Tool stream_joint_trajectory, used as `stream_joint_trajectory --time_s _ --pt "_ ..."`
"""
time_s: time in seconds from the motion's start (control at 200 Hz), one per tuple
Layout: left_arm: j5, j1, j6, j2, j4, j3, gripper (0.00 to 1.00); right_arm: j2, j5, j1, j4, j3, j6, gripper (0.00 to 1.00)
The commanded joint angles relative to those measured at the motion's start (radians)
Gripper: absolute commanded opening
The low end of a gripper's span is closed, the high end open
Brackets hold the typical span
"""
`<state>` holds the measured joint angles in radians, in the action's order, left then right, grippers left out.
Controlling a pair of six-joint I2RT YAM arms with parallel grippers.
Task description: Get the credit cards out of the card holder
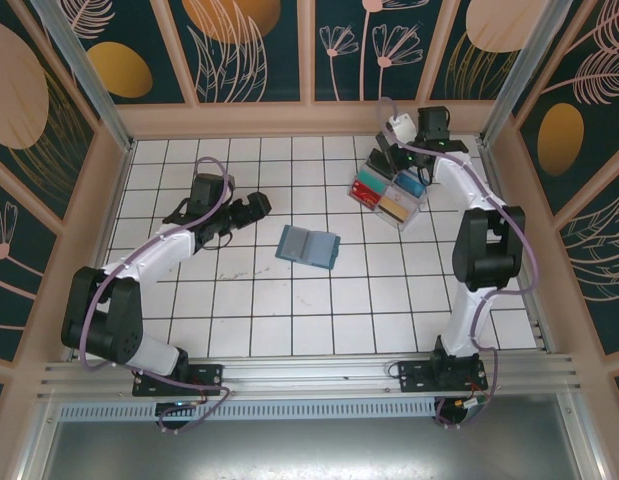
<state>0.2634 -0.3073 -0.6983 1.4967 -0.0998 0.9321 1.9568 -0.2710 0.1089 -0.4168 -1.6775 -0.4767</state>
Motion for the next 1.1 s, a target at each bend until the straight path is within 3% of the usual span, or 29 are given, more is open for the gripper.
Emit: stream_joint_trajectory --time_s 0.0,0.145,0.36,0.721,1.096 --pt "0.089 0.005 -0.024 0.04 0.053 -0.03 0.99 0.053 -0.039 -0.022 -0.102 -0.12 -0.191 0.0" --pt "0.123 0.005 -0.027 0.062 0.069 -0.031 0.99 0.136 -0.07 -0.038 -0.231 -0.242 -0.288 0.0" --pt "0.134 0.004 -0.029 0.071 0.077 -0.039 0.99 0.149 -0.119 -0.056 -0.267 -0.23 -0.321 0.0" --pt "0.145 0.004 -0.036 0.076 0.088 -0.044 0.99 0.089 -0.054 -0.07 -0.085 -0.177 -0.223 0.0" --pt "0.152 0.004 -0.041 0.076 0.097 -0.048 0.99 -0.004 -0.208 -0.07 -0.072 -0.118 -0.218 0.0"
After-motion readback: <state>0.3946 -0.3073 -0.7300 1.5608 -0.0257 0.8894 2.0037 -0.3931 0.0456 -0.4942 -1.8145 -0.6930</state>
